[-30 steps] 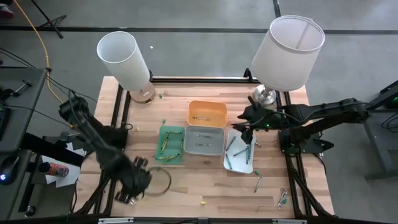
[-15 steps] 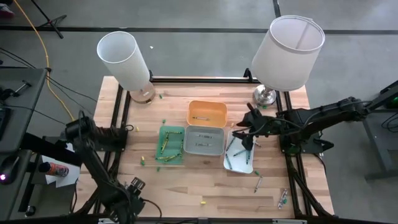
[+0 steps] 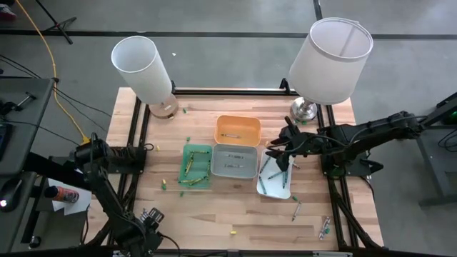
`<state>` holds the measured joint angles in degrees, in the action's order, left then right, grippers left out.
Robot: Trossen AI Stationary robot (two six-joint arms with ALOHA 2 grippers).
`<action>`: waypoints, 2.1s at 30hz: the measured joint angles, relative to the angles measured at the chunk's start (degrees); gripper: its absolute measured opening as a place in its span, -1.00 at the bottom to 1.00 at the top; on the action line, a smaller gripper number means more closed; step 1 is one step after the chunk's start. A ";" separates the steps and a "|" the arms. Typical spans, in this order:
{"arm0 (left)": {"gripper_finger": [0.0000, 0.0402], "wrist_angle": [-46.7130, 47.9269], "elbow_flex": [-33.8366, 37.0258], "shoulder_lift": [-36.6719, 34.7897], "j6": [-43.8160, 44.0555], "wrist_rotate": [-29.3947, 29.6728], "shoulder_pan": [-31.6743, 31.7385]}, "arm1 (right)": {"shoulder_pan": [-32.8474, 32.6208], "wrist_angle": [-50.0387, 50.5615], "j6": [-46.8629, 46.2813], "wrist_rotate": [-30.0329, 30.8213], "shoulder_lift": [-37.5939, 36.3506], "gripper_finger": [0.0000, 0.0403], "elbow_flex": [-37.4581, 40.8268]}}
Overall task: Sort crayons
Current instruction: Put the white crayon into the gray bin
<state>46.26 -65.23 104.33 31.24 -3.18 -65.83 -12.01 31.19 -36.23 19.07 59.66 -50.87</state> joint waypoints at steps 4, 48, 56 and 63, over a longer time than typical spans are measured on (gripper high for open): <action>-0.25 -1.68 0.00 0.00 0.00 0.02 -1.16 | 0.00 -1.67 0.00 0.55 0.00 0.24 0.00; -0.35 -1.73 4.48 -0.07 -12.68 5.49 5.12 | 0.00 -2.99 0.20 1.82 0.00 0.24 0.00; -0.35 1.35 4.33 -0.64 -13.47 6.38 9.12 | 0.00 -2.69 0.66 1.81 0.00 0.24 0.00; -0.35 3.88 3.75 -6.17 5.42 6.06 9.29 | 0.00 -2.70 1.68 1.79 0.00 0.24 0.00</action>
<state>50.14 -61.48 98.16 36.66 2.88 -56.54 -12.01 28.49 -34.55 20.87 59.66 -50.87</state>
